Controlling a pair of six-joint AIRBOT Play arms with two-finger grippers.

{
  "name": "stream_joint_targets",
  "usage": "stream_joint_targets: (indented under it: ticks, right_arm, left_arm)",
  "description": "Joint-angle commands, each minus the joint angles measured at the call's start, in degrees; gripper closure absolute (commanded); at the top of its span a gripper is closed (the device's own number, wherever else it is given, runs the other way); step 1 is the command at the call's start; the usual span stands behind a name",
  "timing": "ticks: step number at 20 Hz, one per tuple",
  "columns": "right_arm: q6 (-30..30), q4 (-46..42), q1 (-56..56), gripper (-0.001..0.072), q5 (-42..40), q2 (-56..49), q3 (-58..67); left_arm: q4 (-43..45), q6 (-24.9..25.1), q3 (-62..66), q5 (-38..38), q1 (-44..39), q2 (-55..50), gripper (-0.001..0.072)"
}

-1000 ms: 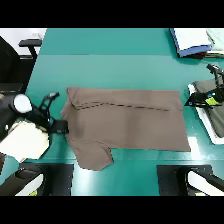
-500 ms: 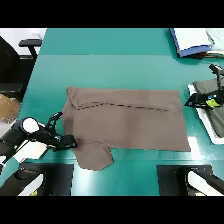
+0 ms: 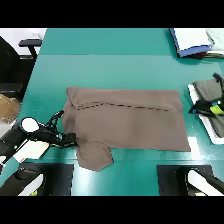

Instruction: Fold the shirts.

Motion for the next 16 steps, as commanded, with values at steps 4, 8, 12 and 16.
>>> stream_joint_targets:
  ticks: [4, 8, 12, 16]
  right_arm:
    - [0.0, 0.1, -17.0, 0.0179, 4.1, 2.8, -18.2]
    - [0.1, 0.4, -18.3, 0.0182, 2.8, 0.0, -25.3]
    - [0.0, 2.4, -18.3, 0.0314, 0.5, -4.0, -26.8]
    - [-2.6, 4.9, -18.3, 0.0690, -0.8, 0.3, -26.6]
  left_arm:
    - [0.7, 1.8, 8.2, -2.3, 0.0, 0.0, 0.0684]
    - [0.9, 2.5, 9.9, -2.4, 0.0, 0.0, 0.0684]
    - [1.1, 2.5, 9.9, -2.5, 0.0, 0.0, 0.0683]
    - [1.9, 2.5, 9.9, -4.9, 0.0, 0.0, 0.0685]
